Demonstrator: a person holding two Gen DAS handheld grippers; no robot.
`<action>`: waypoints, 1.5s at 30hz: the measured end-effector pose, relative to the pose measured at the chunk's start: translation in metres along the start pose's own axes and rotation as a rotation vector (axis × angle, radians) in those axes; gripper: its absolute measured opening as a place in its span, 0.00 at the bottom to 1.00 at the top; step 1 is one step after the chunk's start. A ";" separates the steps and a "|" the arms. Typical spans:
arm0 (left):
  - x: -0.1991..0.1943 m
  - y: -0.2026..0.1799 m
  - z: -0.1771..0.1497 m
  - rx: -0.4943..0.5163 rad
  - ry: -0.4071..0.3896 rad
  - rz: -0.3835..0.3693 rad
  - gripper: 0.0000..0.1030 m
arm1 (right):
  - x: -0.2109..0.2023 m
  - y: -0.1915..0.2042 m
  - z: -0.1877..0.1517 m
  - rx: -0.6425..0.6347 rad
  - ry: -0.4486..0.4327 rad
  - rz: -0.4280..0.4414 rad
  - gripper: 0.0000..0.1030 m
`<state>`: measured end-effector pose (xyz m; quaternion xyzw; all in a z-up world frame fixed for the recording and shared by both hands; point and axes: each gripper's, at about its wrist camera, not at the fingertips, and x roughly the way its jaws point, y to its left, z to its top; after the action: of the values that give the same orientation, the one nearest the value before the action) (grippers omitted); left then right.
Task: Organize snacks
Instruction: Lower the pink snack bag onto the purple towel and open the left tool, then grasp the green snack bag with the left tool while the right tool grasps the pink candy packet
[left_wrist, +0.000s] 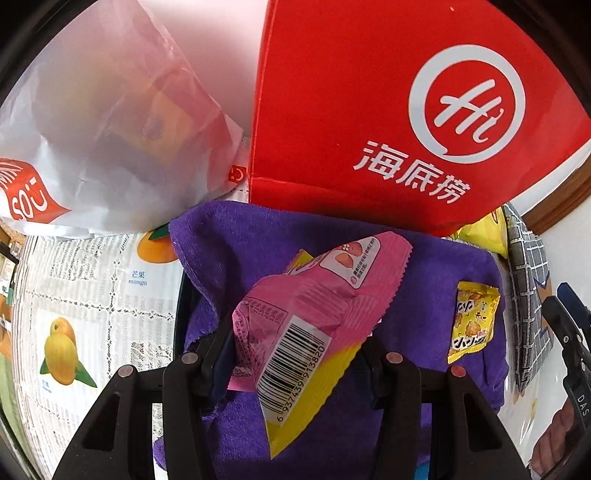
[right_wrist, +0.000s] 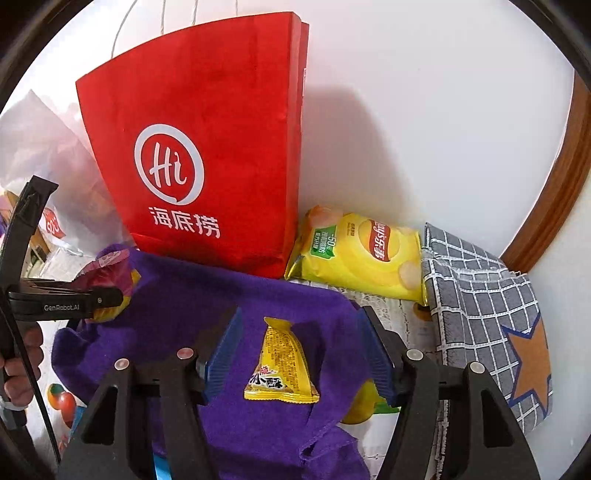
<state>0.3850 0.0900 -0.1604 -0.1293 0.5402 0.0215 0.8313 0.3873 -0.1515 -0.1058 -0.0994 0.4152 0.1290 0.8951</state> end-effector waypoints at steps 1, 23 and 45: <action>0.000 -0.001 0.000 0.003 0.004 -0.002 0.50 | -0.001 0.000 0.000 0.000 -0.001 0.000 0.62; -0.072 -0.027 -0.005 0.105 -0.173 -0.066 0.74 | -0.045 0.005 0.010 0.103 -0.073 -0.051 0.87; -0.175 -0.048 -0.064 0.191 -0.359 -0.156 0.77 | -0.111 -0.015 -0.101 0.171 0.011 -0.022 0.90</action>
<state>0.2635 0.0464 -0.0172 -0.0852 0.3714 -0.0716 0.9218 0.2507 -0.2110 -0.0837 -0.0280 0.4283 0.0827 0.8994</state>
